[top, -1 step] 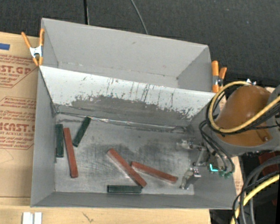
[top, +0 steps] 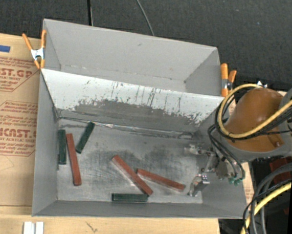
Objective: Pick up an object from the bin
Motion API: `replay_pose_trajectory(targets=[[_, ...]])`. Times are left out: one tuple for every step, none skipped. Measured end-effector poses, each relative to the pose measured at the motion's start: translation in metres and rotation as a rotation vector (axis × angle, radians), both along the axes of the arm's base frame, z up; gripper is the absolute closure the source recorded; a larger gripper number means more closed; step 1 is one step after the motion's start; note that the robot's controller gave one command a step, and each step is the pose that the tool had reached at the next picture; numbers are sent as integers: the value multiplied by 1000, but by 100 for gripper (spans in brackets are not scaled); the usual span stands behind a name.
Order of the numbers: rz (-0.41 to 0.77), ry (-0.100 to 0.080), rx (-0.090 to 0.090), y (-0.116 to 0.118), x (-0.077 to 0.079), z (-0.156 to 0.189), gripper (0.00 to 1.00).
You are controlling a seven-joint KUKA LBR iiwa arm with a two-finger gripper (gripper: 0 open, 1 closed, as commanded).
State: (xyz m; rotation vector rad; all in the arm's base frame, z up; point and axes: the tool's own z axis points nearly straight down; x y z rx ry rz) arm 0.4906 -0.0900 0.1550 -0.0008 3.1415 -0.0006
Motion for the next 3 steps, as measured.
replay_pose_trajectory(targets=[[55,9,1,7,6,-84,100],[56,8,1,7,6,-84,100],[35,-3,-1,6,5,96,100]])
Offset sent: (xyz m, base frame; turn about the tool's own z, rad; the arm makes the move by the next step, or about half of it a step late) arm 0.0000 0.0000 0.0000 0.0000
